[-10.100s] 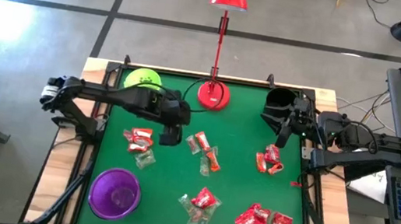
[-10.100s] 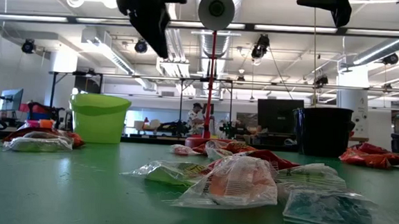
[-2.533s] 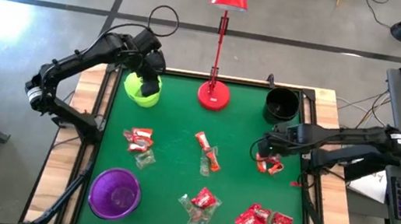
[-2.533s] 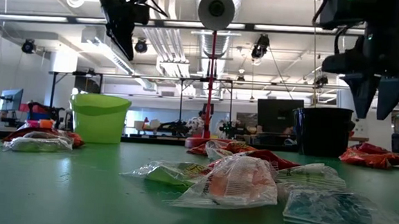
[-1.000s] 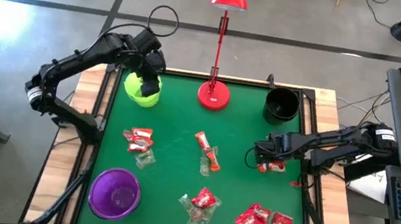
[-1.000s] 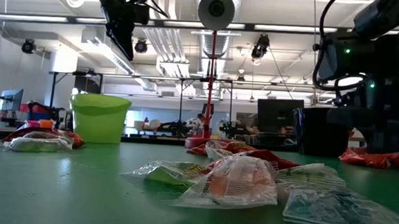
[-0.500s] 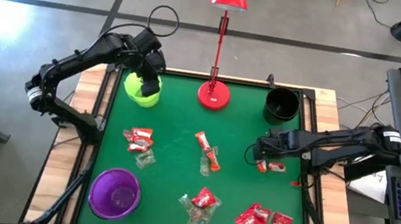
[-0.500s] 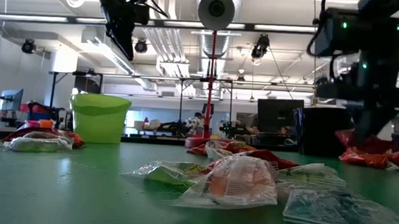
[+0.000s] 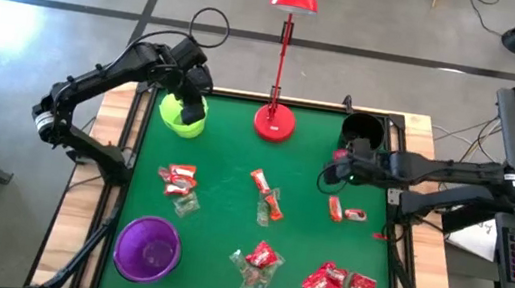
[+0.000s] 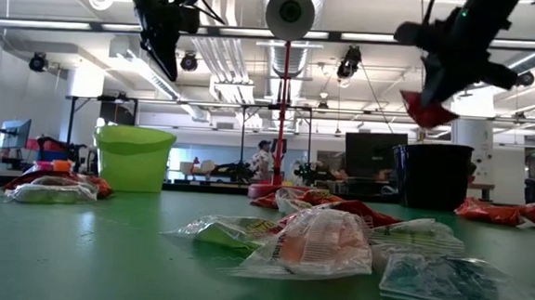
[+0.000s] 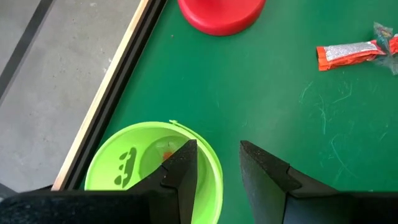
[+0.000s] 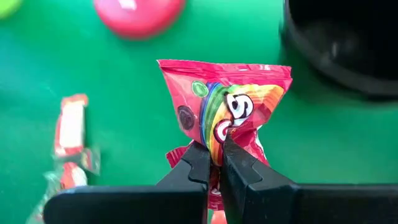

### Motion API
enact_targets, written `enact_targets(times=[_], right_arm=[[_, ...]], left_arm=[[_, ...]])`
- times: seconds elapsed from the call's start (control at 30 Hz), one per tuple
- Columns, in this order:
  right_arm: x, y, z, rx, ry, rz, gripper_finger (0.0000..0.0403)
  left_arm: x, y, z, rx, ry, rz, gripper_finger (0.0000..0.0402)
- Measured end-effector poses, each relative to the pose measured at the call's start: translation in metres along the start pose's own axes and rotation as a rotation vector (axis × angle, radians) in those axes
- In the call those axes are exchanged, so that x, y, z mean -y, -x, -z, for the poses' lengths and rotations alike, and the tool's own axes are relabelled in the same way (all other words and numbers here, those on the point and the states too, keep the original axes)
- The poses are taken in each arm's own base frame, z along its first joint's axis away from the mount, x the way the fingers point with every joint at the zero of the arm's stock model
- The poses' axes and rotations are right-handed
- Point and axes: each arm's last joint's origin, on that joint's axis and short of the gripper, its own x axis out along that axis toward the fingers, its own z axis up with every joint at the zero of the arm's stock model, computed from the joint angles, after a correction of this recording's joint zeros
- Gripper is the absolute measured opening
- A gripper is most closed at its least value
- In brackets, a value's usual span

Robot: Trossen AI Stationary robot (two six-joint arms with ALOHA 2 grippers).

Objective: Sort candy
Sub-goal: Put the red candy into the black bucket, then put the orange candy into the violet bucket

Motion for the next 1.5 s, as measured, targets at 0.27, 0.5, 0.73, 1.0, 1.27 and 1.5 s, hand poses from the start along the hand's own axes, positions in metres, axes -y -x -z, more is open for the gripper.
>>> enact_targets(times=[0.27, 0.5, 0.73, 1.0, 1.27, 1.5], right_arm=[[0.003, 0.029, -0.038, 0.210, 0.175, 0.094, 0.0009], [0.013, 0.039, -0.065, 0.254, 0.205, 0.184, 0.0011], [0.033, 0.029, -0.076, 0.173, 0.232, 0.283, 0.0050], [0.052, 0.010, -0.079, 0.118, 0.184, 0.369, 0.0100], [0.052, 0.009, -0.084, 0.104, 0.186, 0.354, 0.0124], [0.045, 0.026, -0.095, 0.108, 0.155, 0.240, 0.0132]], left_arm=[[0.000, 0.000, 0.000, 0.000, 0.000, -0.001, 0.0103], [0.000, 0.000, 0.000, 0.001, 0.000, -0.001, 0.0103], [0.000, 0.000, 0.000, 0.001, 0.026, -0.001, 0.0103], [0.000, 0.000, 0.000, 0.000, 0.026, -0.001, 0.0103], [0.000, 0.000, 0.000, 0.001, 0.033, 0.000, 0.0103], [0.010, 0.000, -0.002, 0.019, 0.061, 0.104, 0.0105]])
